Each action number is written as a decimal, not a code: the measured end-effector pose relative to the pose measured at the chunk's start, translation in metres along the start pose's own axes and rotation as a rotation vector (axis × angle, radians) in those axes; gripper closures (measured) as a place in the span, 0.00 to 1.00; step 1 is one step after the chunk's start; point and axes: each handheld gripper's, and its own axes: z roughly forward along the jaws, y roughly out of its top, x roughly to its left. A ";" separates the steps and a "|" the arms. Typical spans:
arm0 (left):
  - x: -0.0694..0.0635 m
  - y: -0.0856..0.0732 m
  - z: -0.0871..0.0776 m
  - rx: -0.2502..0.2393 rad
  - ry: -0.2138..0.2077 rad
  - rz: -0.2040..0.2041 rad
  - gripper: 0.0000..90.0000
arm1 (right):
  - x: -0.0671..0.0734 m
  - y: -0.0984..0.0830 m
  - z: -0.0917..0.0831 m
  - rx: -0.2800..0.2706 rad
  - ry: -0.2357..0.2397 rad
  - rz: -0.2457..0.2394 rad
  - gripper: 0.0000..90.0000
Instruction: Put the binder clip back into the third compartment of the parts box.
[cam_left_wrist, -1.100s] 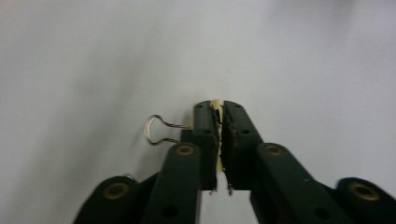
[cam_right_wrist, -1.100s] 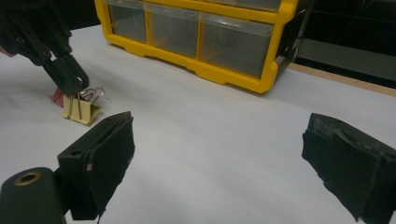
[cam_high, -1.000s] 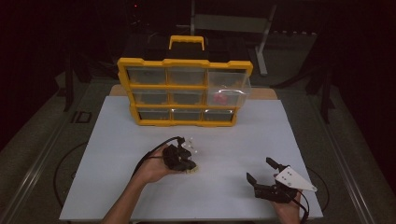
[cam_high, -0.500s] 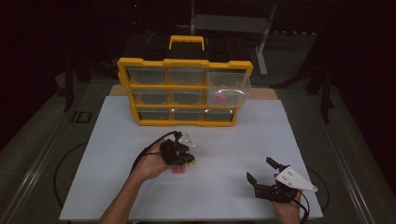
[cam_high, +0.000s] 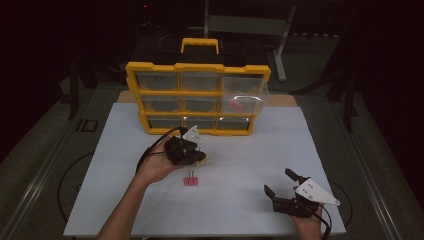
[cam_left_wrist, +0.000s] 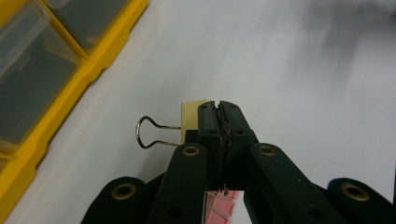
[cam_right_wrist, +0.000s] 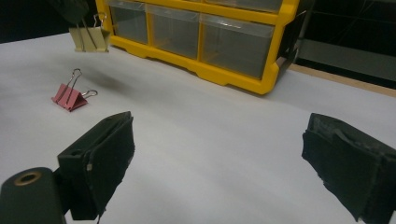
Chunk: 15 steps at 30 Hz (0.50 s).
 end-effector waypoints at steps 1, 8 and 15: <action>0.000 0.001 -0.002 -0.004 -0.001 -0.002 0.99 | 0.000 0.000 0.000 0.000 0.000 -0.001 0.10; 0.003 0.011 -0.014 -0.017 0.006 0.009 0.99 | 0.000 0.000 0.000 0.000 0.000 -0.001 0.10; 0.008 0.024 -0.029 -0.042 0.004 0.018 0.99 | 0.000 0.000 0.000 -0.002 0.001 0.002 0.10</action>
